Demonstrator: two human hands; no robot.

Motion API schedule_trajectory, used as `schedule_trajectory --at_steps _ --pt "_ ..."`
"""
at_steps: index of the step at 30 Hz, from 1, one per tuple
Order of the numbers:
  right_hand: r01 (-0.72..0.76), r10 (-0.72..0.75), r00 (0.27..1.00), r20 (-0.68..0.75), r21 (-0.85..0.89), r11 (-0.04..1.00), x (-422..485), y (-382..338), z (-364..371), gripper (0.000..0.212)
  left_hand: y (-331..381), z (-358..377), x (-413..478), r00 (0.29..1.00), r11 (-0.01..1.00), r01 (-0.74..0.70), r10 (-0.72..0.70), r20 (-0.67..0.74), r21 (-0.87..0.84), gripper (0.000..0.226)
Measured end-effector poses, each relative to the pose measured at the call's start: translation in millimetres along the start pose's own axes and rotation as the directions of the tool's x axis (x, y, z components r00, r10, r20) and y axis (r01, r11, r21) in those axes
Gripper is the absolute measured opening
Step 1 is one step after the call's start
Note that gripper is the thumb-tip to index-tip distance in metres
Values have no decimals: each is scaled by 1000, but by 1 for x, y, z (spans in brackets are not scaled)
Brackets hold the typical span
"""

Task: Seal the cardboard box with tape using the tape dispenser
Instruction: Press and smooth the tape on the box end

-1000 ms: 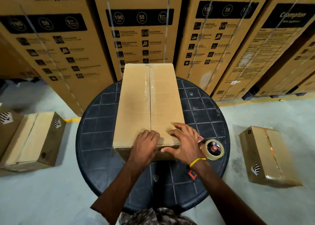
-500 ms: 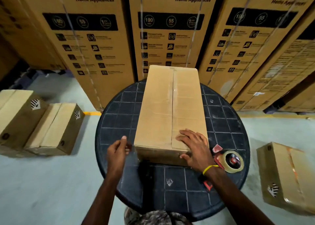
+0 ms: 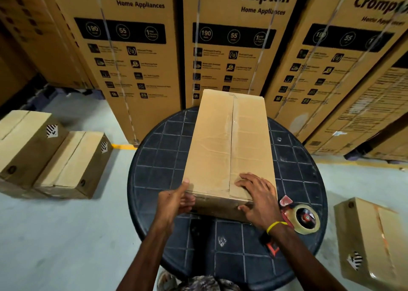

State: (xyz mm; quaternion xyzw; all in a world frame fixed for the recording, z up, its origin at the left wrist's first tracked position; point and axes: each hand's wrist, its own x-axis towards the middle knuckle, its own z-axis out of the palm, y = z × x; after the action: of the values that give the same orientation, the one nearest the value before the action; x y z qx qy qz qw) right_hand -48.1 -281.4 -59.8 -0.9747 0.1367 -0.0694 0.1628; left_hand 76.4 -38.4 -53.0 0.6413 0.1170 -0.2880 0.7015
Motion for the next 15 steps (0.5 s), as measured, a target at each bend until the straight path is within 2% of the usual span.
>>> schedule_trajectory --at_steps 5,7,11,15 --pt "6 -6 1000 -14 1 1000 -2 -2 0 75 -7 -12 11 993 982 -92 78 87 167 43" --pt "14 -14 1000 -6 -6 1000 -2 -2 0 75 -12 -23 19 966 938 -229 184 184 262 41" --pt "37 -37 999 8 -67 997 -5 -6 0 74 -10 -40 36 855 692 -513 361 372 508 51" --pt "61 -65 998 -25 -160 985 -7 -10 5 76 4 -40 37 776 311 -605 439 453 733 55"
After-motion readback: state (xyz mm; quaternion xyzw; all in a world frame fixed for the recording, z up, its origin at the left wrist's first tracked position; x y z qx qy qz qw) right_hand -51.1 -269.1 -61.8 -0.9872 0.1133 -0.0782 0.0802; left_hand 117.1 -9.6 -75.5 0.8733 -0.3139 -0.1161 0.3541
